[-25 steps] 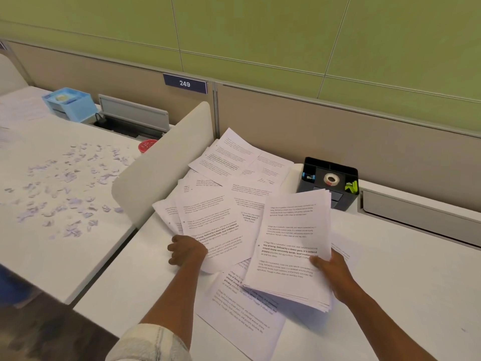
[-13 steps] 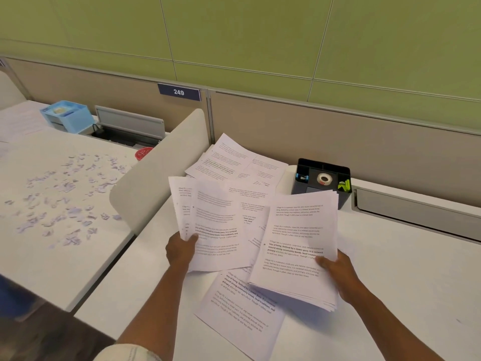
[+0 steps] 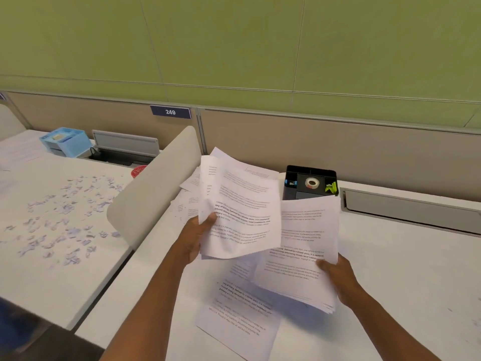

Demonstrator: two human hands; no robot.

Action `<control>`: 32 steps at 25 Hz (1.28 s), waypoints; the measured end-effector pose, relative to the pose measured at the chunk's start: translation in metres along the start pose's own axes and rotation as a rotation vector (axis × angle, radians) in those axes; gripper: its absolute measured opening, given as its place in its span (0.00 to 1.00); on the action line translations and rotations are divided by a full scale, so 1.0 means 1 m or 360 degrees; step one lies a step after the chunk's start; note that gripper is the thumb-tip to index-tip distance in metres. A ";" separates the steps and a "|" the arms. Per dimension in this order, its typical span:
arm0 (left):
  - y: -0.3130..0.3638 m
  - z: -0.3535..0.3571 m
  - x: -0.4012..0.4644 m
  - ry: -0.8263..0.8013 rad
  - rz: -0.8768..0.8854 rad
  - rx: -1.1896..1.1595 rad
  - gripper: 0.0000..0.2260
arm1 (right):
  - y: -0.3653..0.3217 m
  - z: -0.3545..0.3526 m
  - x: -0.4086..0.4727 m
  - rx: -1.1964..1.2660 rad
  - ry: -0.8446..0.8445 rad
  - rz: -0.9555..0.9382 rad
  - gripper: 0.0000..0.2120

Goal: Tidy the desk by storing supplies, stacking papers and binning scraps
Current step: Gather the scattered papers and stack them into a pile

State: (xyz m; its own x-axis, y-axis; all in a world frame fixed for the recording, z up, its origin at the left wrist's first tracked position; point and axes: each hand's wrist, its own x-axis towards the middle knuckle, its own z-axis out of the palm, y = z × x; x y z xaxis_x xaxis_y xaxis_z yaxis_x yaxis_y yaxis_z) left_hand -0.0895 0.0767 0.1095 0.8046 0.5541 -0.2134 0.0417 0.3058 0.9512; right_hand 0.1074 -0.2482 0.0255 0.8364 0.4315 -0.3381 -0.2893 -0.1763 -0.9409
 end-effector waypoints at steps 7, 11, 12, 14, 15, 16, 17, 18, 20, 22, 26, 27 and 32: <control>-0.021 0.054 0.000 -0.0193 -0.0137 0.0532 0.20 | -0.023 -0.004 -0.020 0.0250 -0.0154 -0.0006 0.17; -0.036 0.072 0.002 -0.0113 -0.0218 0.0537 0.24 | -0.029 -0.013 -0.029 0.0360 -0.0142 0.0043 0.18; -0.037 0.076 0.002 -0.0126 -0.0247 0.0492 0.25 | -0.030 -0.014 -0.032 0.0369 -0.0148 0.0051 0.18; -0.040 0.084 0.002 -0.0256 -0.0307 0.0298 0.23 | -0.029 -0.017 -0.037 0.0363 -0.0189 0.0054 0.21; -0.042 0.088 0.002 -0.0319 -0.0340 0.0236 0.22 | -0.029 -0.018 -0.039 0.0354 -0.0213 0.0049 0.23; -0.045 0.093 0.002 -0.0352 -0.0360 0.0226 0.22 | -0.029 -0.018 -0.040 0.0336 -0.0216 0.0045 0.23; -0.048 0.099 0.001 -0.0359 -0.0361 0.0259 0.22 | -0.031 -0.019 -0.041 0.0307 -0.0207 0.0034 0.22; -0.050 0.105 0.001 -0.0349 -0.0348 0.0313 0.21 | -0.032 -0.020 -0.041 0.0261 -0.0178 0.0039 0.21; -0.055 0.119 -0.001 -0.0305 -0.0307 0.0406 0.18 | -0.034 -0.026 -0.039 0.0227 -0.0108 0.0067 0.22; -0.058 0.135 -0.003 -0.0266 -0.0244 0.0420 0.16 | -0.035 -0.038 -0.038 0.0297 -0.0120 0.0060 0.25; -0.066 0.169 -0.008 -0.0294 -0.0086 0.0453 0.16 | -0.040 -0.066 -0.047 0.0112 -0.0199 -0.0171 0.23; -0.068 0.177 -0.009 -0.0329 -0.0056 0.0449 0.16 | -0.040 -0.073 -0.048 0.0071 -0.0099 -0.0211 0.22; -0.080 0.217 -0.014 -0.0452 0.0080 0.0396 0.22 | -0.036 -0.113 -0.055 0.0102 0.0177 -0.0367 0.13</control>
State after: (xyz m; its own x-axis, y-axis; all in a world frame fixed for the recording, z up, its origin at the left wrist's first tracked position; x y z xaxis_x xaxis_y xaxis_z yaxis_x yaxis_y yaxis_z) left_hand 0.0245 -0.1235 0.0850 0.9400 0.3163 -0.1281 0.1126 0.0670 0.9914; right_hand 0.1251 -0.3656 0.0808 0.9286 0.3532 -0.1135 -0.1113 -0.0266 -0.9934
